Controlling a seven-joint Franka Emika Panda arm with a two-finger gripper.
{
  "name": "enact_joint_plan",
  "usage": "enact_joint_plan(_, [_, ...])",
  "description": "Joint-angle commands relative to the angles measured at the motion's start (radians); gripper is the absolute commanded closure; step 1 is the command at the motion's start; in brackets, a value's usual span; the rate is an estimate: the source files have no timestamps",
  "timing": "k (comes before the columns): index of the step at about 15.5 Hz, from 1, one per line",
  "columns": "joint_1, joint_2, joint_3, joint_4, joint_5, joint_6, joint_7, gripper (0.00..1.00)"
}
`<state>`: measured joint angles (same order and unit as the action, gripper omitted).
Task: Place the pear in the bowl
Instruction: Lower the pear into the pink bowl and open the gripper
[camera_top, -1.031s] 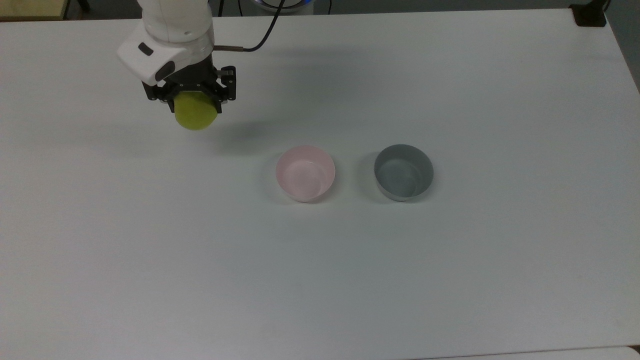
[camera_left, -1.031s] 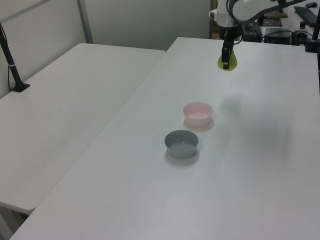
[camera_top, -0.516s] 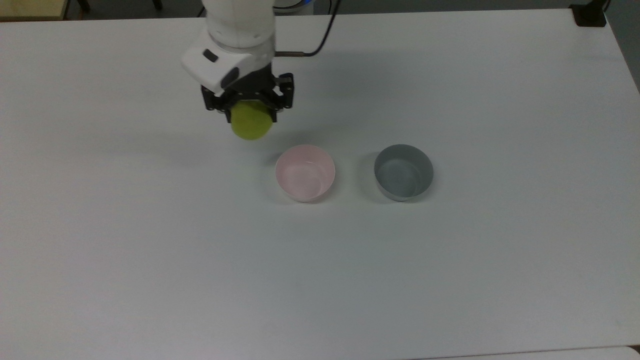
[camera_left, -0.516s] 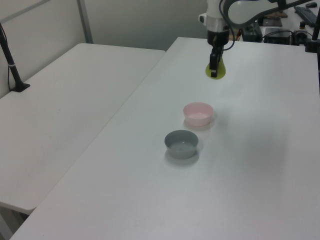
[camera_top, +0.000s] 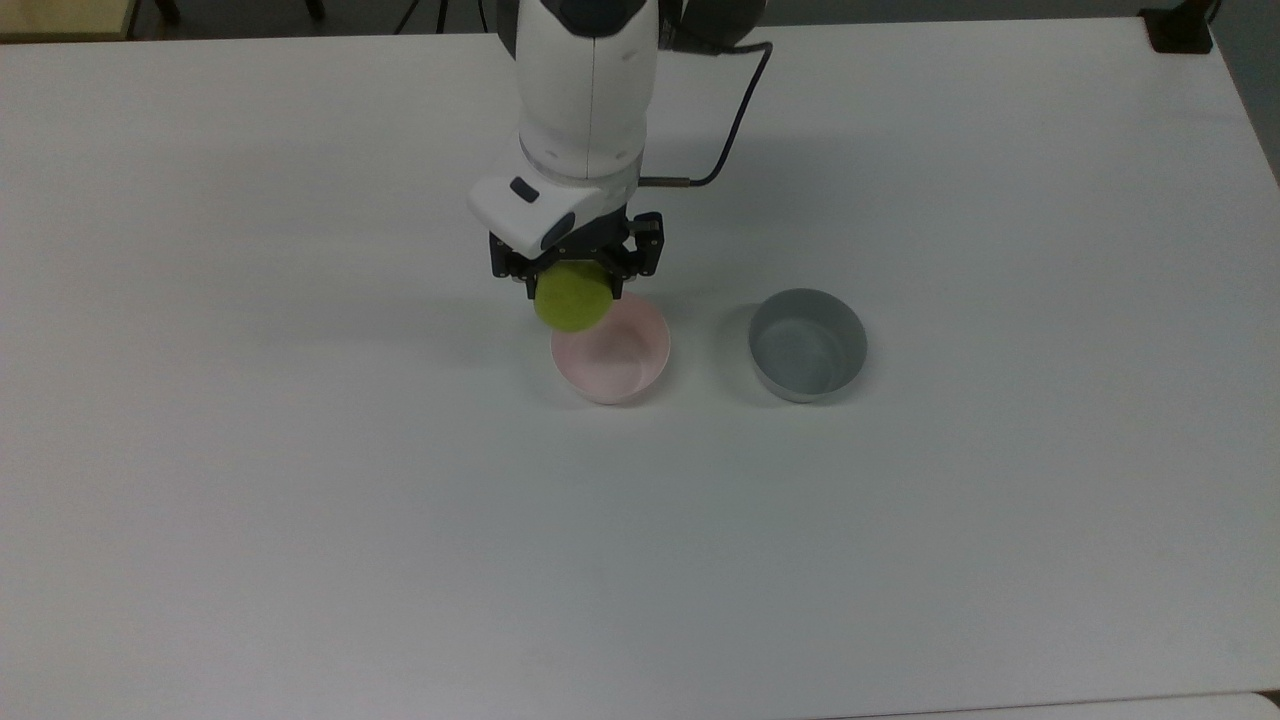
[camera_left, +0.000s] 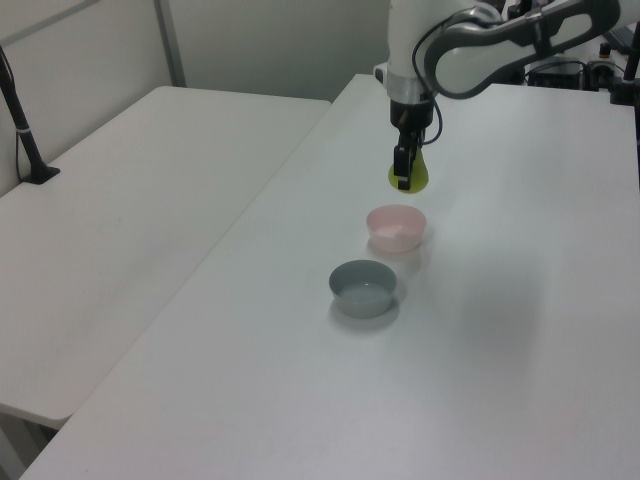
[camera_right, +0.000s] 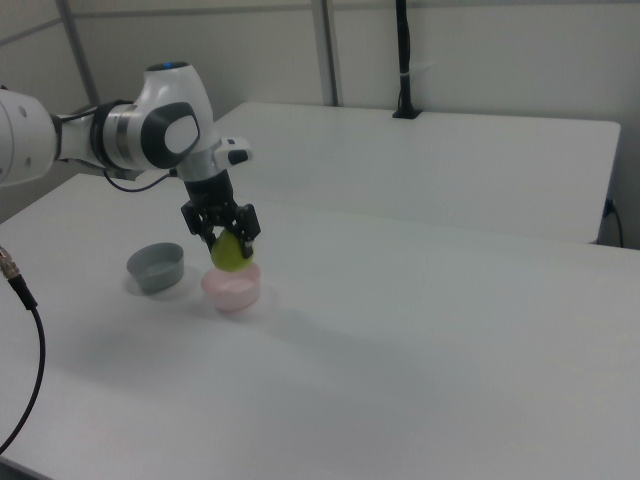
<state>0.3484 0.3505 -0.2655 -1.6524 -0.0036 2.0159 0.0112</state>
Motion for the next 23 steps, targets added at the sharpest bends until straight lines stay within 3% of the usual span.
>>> enact_joint_plan(1, [0.027, 0.054, -0.015, 0.016, 0.013, 0.021, 0.012, 0.60])
enact_joint_plan(9, [0.038, 0.139, -0.011, 0.016, 0.017, 0.118, 0.041, 0.28])
enact_joint_plan(11, [0.052, 0.146, -0.011, 0.016, 0.017, 0.129, 0.067, 0.12])
enact_joint_plan(12, [0.052, 0.148, -0.011, 0.016, 0.011, 0.129, 0.078, 0.00])
enact_joint_plan(17, [0.052, 0.128, -0.011, 0.016, 0.010, 0.126, 0.069, 0.00])
enact_joint_plan(23, [0.014, -0.036, -0.009, 0.003, 0.013, 0.008, 0.040, 0.00])
